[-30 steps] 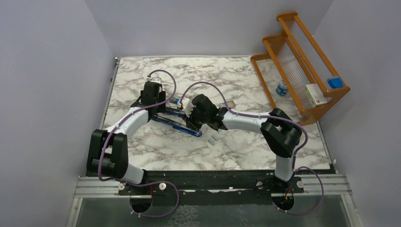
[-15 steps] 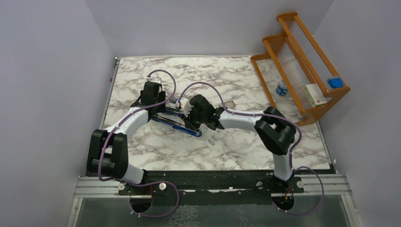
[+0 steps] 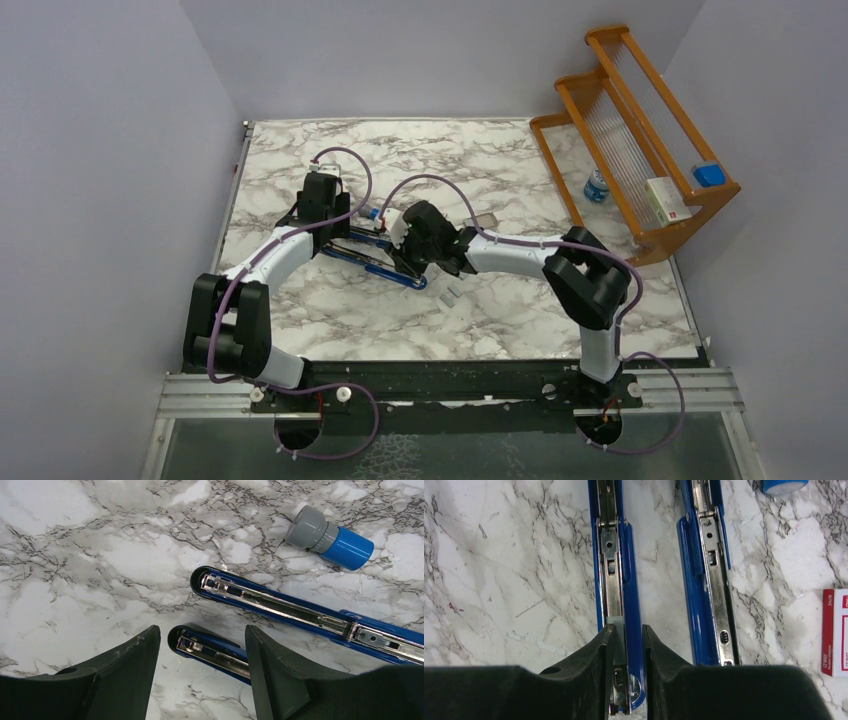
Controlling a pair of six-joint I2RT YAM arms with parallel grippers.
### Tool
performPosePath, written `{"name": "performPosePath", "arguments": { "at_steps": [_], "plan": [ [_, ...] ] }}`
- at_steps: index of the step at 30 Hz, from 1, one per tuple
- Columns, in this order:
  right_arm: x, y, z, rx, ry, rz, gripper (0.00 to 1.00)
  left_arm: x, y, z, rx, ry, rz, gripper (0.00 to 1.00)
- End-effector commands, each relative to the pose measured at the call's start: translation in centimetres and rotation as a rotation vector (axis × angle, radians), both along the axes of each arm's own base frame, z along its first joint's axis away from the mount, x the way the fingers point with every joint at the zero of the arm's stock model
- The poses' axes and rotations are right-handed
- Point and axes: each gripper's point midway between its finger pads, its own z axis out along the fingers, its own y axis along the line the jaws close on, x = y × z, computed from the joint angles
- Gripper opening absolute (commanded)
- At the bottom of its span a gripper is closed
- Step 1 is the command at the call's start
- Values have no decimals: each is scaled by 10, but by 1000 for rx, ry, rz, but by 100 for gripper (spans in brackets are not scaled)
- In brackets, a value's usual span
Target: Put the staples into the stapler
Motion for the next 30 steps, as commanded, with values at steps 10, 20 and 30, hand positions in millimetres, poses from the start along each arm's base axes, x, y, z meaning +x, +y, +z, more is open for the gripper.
{"name": "performPosePath", "arguments": {
  "at_steps": [10,20,30],
  "plan": [
    [-36,-51,-29,-261,172,54,29,2,-1,8,-12,-33,-17,66],
    [-32,-65,-19,-296,180,34,29,2,-1,8,-11,-34,-16,66],
    [-27,-51,38,-140,107,22,29,2,0,9,-4,-36,-13,66]
  ]
}}
